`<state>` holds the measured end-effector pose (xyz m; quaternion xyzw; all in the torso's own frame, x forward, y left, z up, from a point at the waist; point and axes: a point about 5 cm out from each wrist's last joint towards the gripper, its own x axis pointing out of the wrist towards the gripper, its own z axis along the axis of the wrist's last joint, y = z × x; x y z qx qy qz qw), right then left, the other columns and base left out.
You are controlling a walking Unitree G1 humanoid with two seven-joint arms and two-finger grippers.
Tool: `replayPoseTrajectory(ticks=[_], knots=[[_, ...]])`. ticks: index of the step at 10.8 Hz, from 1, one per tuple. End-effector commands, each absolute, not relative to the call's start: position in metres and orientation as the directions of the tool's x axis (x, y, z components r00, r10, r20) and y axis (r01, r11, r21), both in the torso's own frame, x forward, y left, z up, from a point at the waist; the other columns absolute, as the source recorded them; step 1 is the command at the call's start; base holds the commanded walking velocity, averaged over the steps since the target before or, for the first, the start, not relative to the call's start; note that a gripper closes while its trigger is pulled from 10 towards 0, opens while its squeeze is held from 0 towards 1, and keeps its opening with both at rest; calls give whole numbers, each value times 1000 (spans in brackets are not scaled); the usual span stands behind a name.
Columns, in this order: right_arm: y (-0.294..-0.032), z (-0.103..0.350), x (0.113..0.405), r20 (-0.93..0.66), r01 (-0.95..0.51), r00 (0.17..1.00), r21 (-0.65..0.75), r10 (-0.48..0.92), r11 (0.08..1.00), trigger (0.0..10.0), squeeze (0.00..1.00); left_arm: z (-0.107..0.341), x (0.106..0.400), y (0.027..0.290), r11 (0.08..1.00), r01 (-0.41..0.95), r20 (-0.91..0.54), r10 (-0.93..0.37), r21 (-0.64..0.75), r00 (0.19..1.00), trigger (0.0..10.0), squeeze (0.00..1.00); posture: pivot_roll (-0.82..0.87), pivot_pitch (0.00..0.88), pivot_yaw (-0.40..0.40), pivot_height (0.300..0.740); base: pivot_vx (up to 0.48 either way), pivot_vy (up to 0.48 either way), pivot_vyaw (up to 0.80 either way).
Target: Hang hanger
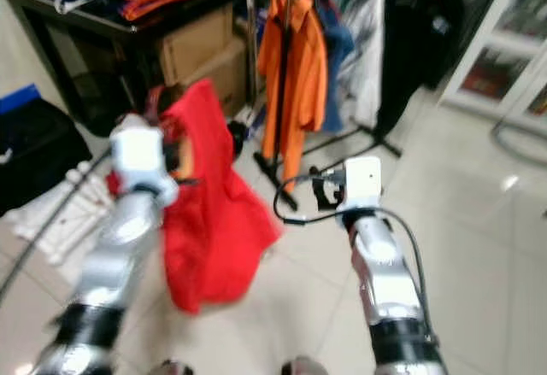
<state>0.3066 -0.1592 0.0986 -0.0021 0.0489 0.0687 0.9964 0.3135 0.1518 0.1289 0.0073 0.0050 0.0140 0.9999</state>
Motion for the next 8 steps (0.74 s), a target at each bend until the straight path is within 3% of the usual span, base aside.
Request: replayPoseTrajectory(ticks=[1,5,8], knots=[[-156,97,306,-98,-148,984,14,148,989,10000,0,141,313,161,997,-70,49,69,16,996,10000,0,-46,21,-38,740,0,-416,0],[-146,97,309,-97,-198,975,27,200,980,10000,0,133,318,172,990,-139,2,139,14,990,10000,0,-32,33,-55,740,222,-384,0],[-138,95,310,-100,-224,969,8,224,974,10000,0,131,317,175,991,-130,-1,130,22,992,10000,0,-22,43,-53,740,319,-355,604]])
